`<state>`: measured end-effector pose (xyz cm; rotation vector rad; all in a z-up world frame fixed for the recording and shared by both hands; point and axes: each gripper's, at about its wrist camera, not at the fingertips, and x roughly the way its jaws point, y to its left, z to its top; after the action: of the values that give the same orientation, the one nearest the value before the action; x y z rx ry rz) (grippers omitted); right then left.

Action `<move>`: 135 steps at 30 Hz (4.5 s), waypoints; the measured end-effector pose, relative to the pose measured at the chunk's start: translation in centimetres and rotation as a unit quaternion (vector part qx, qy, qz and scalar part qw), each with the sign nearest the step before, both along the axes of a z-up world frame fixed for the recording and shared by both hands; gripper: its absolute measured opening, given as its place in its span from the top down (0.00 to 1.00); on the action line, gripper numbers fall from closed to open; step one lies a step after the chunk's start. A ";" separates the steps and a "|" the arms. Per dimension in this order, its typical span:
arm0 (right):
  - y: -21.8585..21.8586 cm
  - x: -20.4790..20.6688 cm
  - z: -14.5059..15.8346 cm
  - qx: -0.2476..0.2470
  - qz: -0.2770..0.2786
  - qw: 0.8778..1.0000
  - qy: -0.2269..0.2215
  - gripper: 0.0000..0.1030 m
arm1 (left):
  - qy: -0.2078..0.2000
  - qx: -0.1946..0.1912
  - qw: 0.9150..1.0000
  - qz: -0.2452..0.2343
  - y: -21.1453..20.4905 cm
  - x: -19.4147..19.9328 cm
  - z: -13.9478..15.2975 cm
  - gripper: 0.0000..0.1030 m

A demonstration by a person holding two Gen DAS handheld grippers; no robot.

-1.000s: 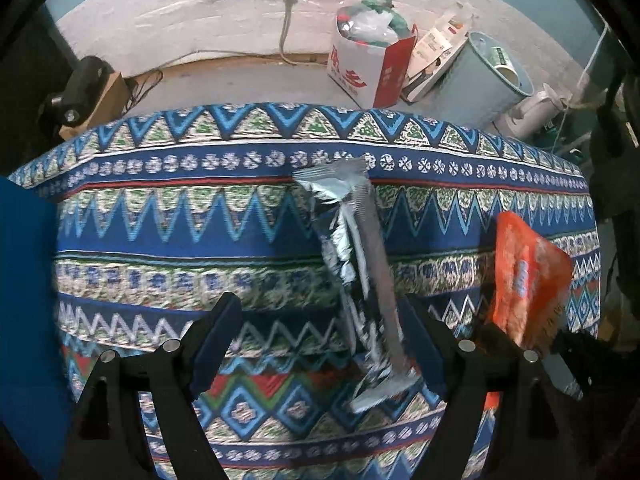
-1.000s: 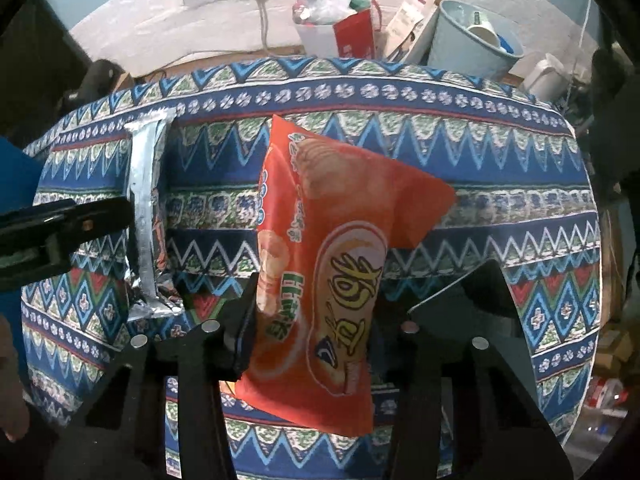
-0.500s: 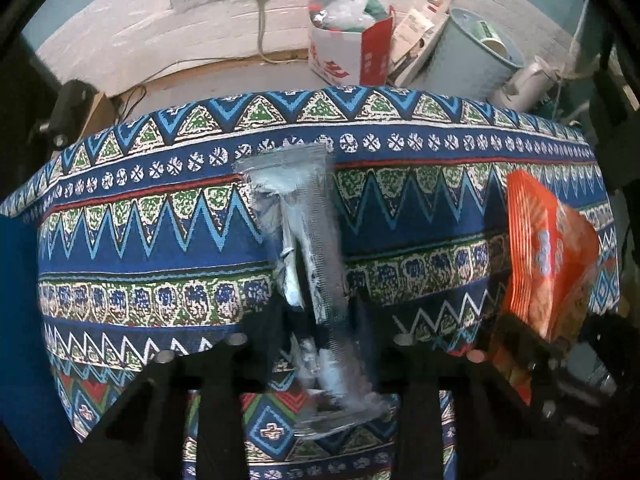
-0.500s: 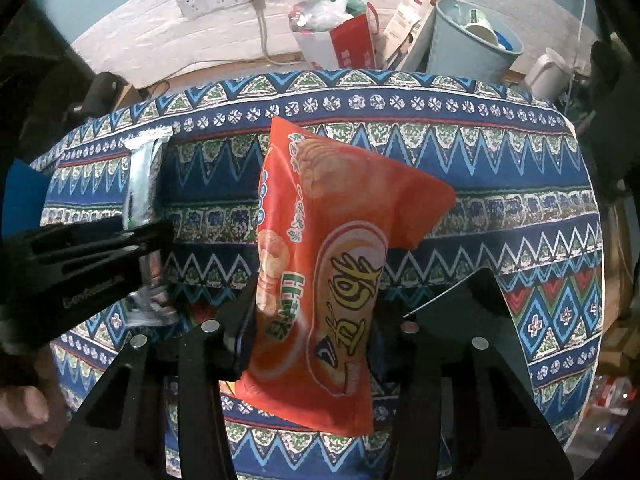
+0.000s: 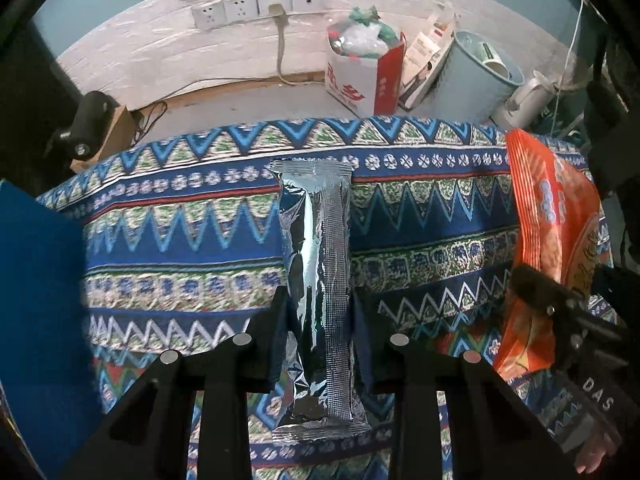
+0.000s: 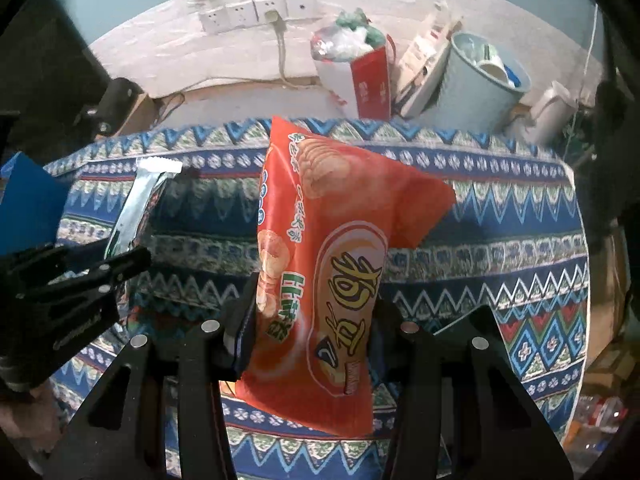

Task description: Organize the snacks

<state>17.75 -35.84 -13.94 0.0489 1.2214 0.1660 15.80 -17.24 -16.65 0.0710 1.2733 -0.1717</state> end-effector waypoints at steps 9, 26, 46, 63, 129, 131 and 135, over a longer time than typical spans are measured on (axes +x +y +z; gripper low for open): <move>2.7 -0.2 2.9 0.000 0.023 0.999 -0.032 0.56 | -0.026 -0.005 1.000 0.011 2.9 -1.5 3.0 0.71; 8.9 -0.2 7.4 0.014 0.067 0.995 -0.073 0.56 | -0.097 0.009 0.995 0.034 9.3 -4.7 8.8 0.71; 21.4 -1.9 12.3 0.034 0.159 0.980 -0.115 0.56 | -0.144 0.006 0.984 0.101 19.5 -7.7 12.5 0.71; 30.8 -2.0 12.4 0.047 0.227 0.967 -0.108 0.56 | -0.139 -0.008 0.974 0.180 29.5 -10.0 11.9 0.71; 32.9 -7.0 17.3 0.105 0.266 0.945 -0.159 0.20 | -0.149 0.041 0.959 0.239 34.7 -15.2 15.9 0.14; 32.3 -7.3 17.5 0.100 0.266 0.945 -0.163 0.20 | -0.149 0.043 0.959 0.237 34.5 -15.3 16.1 0.14; 31.4 -7.9 17.8 0.087 0.270 0.943 -0.174 0.20 | -0.155 0.041 0.958 0.237 34.2 -15.7 16.6 0.11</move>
<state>9.82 -4.42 3.83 -0.1603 0.8376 0.7334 0.06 16.97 -0.03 -0.1337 0.9510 0.2977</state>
